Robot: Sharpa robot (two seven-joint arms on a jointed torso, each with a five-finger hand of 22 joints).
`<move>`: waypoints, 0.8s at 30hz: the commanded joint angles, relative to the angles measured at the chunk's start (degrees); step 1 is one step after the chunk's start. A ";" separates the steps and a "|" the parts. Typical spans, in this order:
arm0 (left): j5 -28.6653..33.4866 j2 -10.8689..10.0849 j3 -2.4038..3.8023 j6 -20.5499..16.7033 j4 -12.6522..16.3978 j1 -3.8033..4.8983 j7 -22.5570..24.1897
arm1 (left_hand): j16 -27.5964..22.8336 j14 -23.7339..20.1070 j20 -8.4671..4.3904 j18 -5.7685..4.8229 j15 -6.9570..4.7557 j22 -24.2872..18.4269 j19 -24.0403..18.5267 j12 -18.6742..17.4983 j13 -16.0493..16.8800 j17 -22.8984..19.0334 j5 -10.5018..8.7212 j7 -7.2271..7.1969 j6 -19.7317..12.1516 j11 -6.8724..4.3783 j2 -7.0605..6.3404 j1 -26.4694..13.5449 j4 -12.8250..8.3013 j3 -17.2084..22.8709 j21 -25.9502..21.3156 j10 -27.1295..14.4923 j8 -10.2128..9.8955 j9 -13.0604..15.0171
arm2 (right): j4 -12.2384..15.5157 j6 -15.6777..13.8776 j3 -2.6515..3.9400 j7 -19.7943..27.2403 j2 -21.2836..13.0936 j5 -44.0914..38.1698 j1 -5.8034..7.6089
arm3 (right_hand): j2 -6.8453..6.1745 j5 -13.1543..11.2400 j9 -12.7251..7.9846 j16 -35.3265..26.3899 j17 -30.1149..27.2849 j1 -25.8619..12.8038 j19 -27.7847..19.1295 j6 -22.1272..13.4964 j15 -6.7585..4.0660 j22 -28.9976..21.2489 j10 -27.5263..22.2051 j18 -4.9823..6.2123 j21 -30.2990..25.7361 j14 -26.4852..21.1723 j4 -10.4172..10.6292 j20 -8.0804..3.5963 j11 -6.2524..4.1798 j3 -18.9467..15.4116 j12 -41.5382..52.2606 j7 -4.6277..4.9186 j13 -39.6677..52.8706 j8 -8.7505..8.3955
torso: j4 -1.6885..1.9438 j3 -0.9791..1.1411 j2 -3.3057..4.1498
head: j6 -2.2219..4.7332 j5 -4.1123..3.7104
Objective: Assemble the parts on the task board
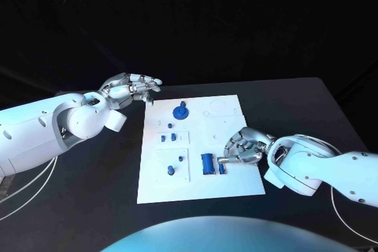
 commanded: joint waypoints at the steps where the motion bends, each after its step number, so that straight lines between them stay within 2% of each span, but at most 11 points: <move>1: 0.58 0.16 -0.07 -0.25 -0.07 0.00 1.09 | -0.37 -0.16 0.09 0.81 0.03 -0.09 0.19 0.22 -0.09 -0.07 -0.24 -0.09 -0.29 0.06 0.55 -0.07 0.22 0.03 -0.40 -0.48 -0.27 0.05 | -1.42 -6.02 0.08 13.09 0.32 8.73 1.03 | 0.32 0.18 0.09 -1.77 -2.83 1.37 -1.43 -1.05 0.52 3.15 -1.78 1.43 -4.40 1.85 -0.12 0.26 0.21 0.35 -3.57 0.14 -0.72 -0.42 | -0.22 -0.54 -0.61 | 0.54 0.05; 3: 0.86 0.33 -0.18 -0.58 -0.24 -0.09 1.53 | -0.37 -0.16 0.09 0.81 0.03 -0.09 0.19 0.23 -0.09 -0.07 -0.24 -0.08 -0.29 0.07 0.55 -0.10 0.24 0.01 -0.41 -0.49 -0.28 0.06 | -3.49 -7.49 0.10 18.54 0.89 13.66 2.12 | 0.70 -0.86 0.20 -2.63 -4.09 2.62 -1.99 -1.82 0.70 2.30 -2.49 1.72 -6.60 1.64 -0.27 0.47 0.43 0.66 -4.82 0.39 -1.79 -0.52 | -0.25 -0.81 -0.92 | 0.83 0.11; 8: 2.21 0.86 -0.42 -3.94 -0.68 -0.41 4.39 | -0.40 -0.19 0.11 0.80 0.06 -0.12 0.17 0.30 -0.09 -0.08 -0.32 -0.10 -0.19 0.07 0.62 -0.28 0.41 -0.05 -0.46 -0.42 -0.22 0.12 | -10.50 -8.30 0.26 28.37 3.87 25.73 4.04 | 2.11 1.41 0.03 -9.03 -13.50 7.48 -7.01 -3.69 1.29 -3.26 -8.80 3.76 -22.18 -1.35 -0.93 1.09 1.08 2.55 -17.20 1.19 -10.65 -1.24 | -0.40 -1.33 -1.62 | 1.67 0.30; 10: 2.97 0.99 -0.48 -5.73 -0.83 -0.53 5.86 | -0.45 -0.28 0.12 0.79 0.06 -0.15 0.11 0.35 -0.08 -0.10 -0.36 -0.15 -0.12 0.04 0.66 -0.32 0.47 -0.07 -0.52 -0.36 -0.19 0.16 | -13.88 -7.80 0.38 31.37 5.62 29.91 4.42 | 2.28 1.29 -0.62 -16.18 -22.51 9.48 -9.37 -4.06 1.82 -6.37 -14.95 4.22 -27.97 -4.74 -0.42 1.62 1.61 4.03 -29.61 1.71 -20.07 -2.11 | -0.48 -1.48 -1.88 | 2.34 0.37; 12: 3.84 1.10 -0.52 -7.56 -1.01 -0.71 7.30 | -1.36 -1.50 0.18 0.76 0.06 -0.48 -0.67 0.48 -0.12 -0.45 -0.57 -0.35 0.03 -0.09 0.68 -0.37 0.60 -0.18 -1.24 -0.20 -0.10 0.33 | -17.48 -7.31 0.57 34.14 7.56 33.84 4.66 | 2.45 0.78 -1.13 -23.30 -30.62 11.40 -10.34 -4.46 2.17 -8.38 -16.55 4.23 -30.16 -7.90 -0.47 2.03 1.94 5.66 -32.47 2.13 -23.31 -2.84 | -0.66 -1.62 -2.04 | 2.99 0.49; 13: 4.39 1.21 -0.54 -8.53 -1.21 -0.79 8.08 | -2.63 -3.01 0.28 0.73 0.17 -0.99 -1.71 0.45 -0.22 -0.96 -0.67 -0.39 0.09 -0.10 0.61 -0.41 0.71 -0.38 -2.27 -0.23 -0.06 0.48 | -19.57 -6.87 0.71 35.58 8.70 35.97 4.75 | 2.98 -1.73 -1.90 -28.26 -35.99 13.79 -11.02 -5.33 2.54 -9.50 -17.92 4.17 -31.39 -10.42 -0.90 2.27 2.37 7.58 -34.28 2.65 -25.16 -3.81 | -0.66 -1.63 -2.08 | 3.52 0.56; 16: 5.85 1.62 -0.56 -10.65 -1.95 -1.05 9.91 | -7.34 -6.86 1.05 0.65 0.95 -3.29 -4.47 -1.36 -1.41 -3.06 -0.89 -0.27 0.12 0.44 0.75 -0.20 1.07 -0.99 -6.46 -1.16 0.08 1.05 | -24.80 -5.10 1.05 38.85 11.62 40.91 4.89 | 1.25 -3.53 -4.47 -37.04 -40.24 15.77 -14.58 -5.86 4.41 -13.75 -19.37 4.24 -36.17 -14.91 -0.35 3.62 3.90 11.48 -41.10 4.32 -33.31 -5.77 | -0.67 -1.64 -2.32 | 5.22 0.49; 17: 6.54 1.89 -0.56 -11.41 -2.40 -1.18 10.67 | -10.12 -8.74 1.51 0.55 1.39 -4.56 -5.75 -2.58 -2.19 -4.30 -0.90 -0.26 -0.02 0.71 0.83 -0.09 1.28 -1.12 -8.70 -1.39 0.10 1.25 | -27.04 -4.22 1.19 40.12 12.87 42.85 4.92 | 1.31 -3.80 -5.75 -43.38 -42.83 15.51 -18.69 -6.56 5.92 -16.28 -22.97 3.46 -39.63 -20.73 -0.32 4.96 5.36 13.52 -46.49 5.16 -38.25 -6.94 | -0.69 -1.62 -2.50 | 5.93 0.52; 18: 7.24 2.20 -0.56 -12.13 -2.91 -1.31 11.44 | -12.27 -10.07 1.84 0.43 1.75 -5.46 -6.82 -3.36 -2.67 -5.23 -0.96 -0.26 -0.25 0.92 0.86 -0.04 1.43 -1.09 -10.30 -1.45 0.02 1.32 | -29.21 -3.38 1.32 41.27 14.08 44.65 4.93 | 1.12 -3.87 -6.29 -45.70 -43.93 15.42 -19.97 -6.73 6.48 -17.38 -23.74 3.24 -40.90 -22.37 -0.30 5.55 5.95 14.36 -48.38 5.38 -40.35 -7.40 | -0.67 -1.63 -2.61 | 6.57 0.58; 21: 9.41 3.20 -0.56 -13.81 -4.52 -1.72 13.45 | -24.94 -12.66 4.40 0.37 3.70 -11.74 -10.58 -9.07 -3.98 -10.11 -1.11 -0.28 -1.53 2.00 0.72 0.28 2.20 -1.09 -20.52 0.05 -0.44 1.55 | -34.83 -1.37 1.69 44.08 17.23 49.03 4.84 | -0.34 -4.11 -8.62 -54.68 -48.64 13.46 -24.60 -6.78 9.17 -23.14 -24.53 3.05 -44.83 -27.28 -0.40 8.03 7.74 17.34 -54.21 6.53 -48.83 -9.14 | -0.52 -1.56 -3.00 | 8.58 0.82; 24: 11.22 4.36 -0.55 -15.57 -6.12 -2.04 15.19 | -36.24 -11.39 7.41 1.13 4.90 -19.24 -13.45 -15.58 -3.89 -12.74 -1.18 0.80 -2.14 2.43 0.65 0.44 3.26 -1.53 -32.14 2.70 -0.57 1.36 | -39.18 -0.42 1.96 45.85 19.60 51.62 4.72 | -0.94 -3.72 -10.80 -60.62 -52.16 11.65 -27.91 -6.74 10.65 -30.00 -24.93 3.95 -44.60 -28.45 -1.19 10.32 8.66 19.07 -57.70 7.23 -55.59 -10.82 | -0.31 -1.48 -3.25 | 10.39 1.23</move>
